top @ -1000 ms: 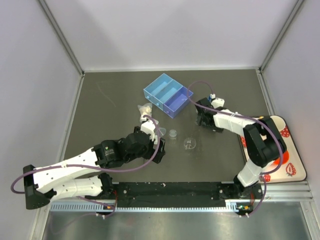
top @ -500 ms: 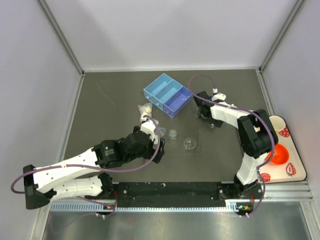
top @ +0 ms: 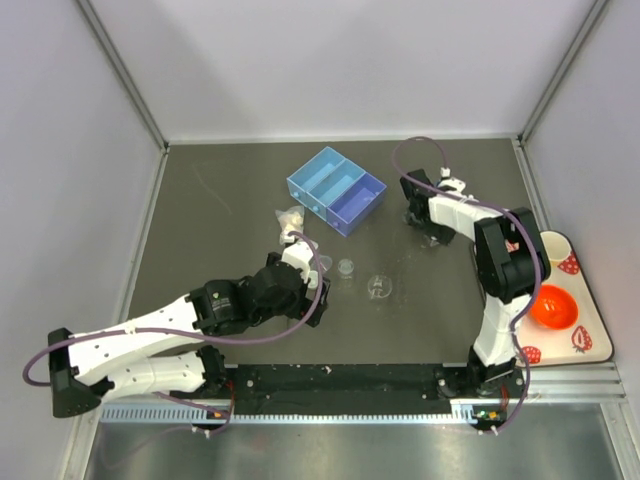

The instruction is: Organize the chemistry lab equipment

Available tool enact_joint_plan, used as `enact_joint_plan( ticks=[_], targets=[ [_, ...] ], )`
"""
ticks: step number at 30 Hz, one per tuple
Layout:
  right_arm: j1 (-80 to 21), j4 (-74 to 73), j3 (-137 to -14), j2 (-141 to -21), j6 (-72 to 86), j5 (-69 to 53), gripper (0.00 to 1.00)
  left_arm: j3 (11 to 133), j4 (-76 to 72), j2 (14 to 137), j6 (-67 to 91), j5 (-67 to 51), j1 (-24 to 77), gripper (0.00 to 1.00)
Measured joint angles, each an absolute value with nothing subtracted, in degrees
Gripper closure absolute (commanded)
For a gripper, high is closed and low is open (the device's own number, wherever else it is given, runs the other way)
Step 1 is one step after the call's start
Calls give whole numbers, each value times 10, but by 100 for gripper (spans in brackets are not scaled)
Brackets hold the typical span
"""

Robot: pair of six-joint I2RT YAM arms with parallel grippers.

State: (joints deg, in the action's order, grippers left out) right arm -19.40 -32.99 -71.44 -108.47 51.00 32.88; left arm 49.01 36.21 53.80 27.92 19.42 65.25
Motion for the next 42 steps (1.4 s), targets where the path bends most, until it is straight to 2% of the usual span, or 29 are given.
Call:
enact_joint_plan(
  ticks=[25,34,42],
  targets=[
    [-72,-393,-923,-1219,458,306,1,498,361,572,260,207,653,1],
    [-43,-404,-946,-1232,455,277,1,507,360,596,253,207,653,1],
    [-64,-406,-946,-1227,435,279,1,531,361,594,249,207,653,1]
  ],
)
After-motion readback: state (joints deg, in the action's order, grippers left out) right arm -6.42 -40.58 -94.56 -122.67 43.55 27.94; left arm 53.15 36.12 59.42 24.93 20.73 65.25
